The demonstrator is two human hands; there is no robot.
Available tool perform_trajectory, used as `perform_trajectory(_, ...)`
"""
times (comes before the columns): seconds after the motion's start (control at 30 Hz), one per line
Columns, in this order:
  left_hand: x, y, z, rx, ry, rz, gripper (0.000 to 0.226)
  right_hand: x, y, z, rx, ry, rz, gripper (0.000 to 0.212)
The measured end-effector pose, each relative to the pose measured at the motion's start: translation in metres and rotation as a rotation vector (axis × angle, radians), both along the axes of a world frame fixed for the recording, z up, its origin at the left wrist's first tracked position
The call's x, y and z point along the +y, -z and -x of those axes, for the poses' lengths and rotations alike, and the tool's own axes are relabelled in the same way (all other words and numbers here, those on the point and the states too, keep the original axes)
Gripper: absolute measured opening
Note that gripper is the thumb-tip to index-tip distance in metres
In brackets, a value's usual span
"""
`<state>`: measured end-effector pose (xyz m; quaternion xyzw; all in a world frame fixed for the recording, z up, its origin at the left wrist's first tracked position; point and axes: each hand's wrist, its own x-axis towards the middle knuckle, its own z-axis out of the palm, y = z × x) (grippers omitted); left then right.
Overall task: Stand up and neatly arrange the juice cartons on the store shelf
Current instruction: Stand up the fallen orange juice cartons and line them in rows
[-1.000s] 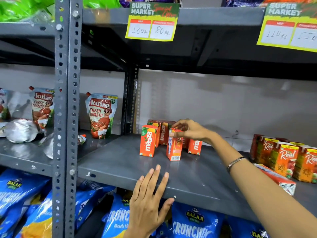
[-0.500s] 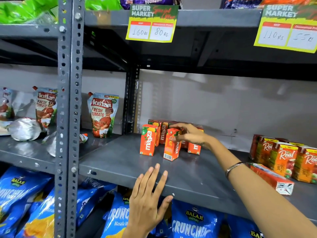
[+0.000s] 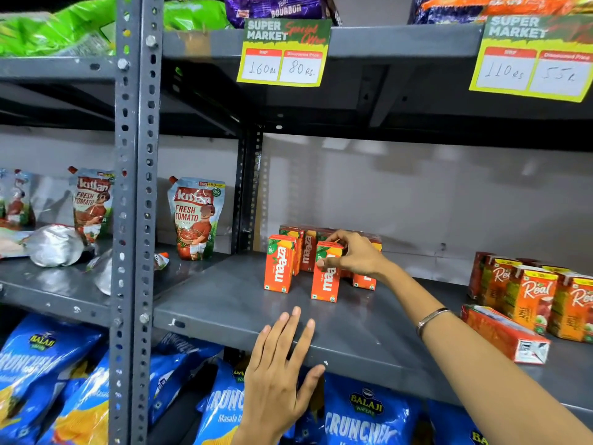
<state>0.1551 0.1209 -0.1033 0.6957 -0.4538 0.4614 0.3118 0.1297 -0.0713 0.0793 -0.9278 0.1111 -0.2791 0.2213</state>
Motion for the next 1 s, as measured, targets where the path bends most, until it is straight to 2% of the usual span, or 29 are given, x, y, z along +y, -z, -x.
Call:
perform_trajectory(0.4, 0.002, -0.003, 0.004, 0.022, 0.019, -0.002, 0.053, 0.002, 0.006, 0.003, 0.002, -0.029, -0.097, 0.056)
perform_trajectory(0.53, -0.002, -0.002, 0.005, 0.014, 0.053, 0.079, 0.053, 0.008, 0.005, 0.017, -0.012, -0.011, -0.113, 0.068)
perform_trajectory(0.6, -0.008, -0.002, 0.012, 0.024, 0.092, 0.143, 0.053, -0.002, 0.0, 0.039, -0.026, 0.031, -0.103, 0.062)
perform_trajectory(0.8, -0.037, -0.002, 0.042, -0.019, 0.136, 0.138, 0.053, -0.065, -0.014, 0.159, 0.142, 0.327, -0.17, 0.055)
perform_trajectory(0.93, -0.047, -0.001, 0.05, 0.01, 0.083, 0.147, 0.052, -0.091, -0.003, 0.218, 0.512, 0.429, -0.322, 0.056)
perform_trajectory(1.0, -0.05, -0.002, 0.05, 0.008, 0.072, 0.161, 0.052, -0.097, 0.004, 0.224, 0.572, 0.411, -0.413, 0.053)
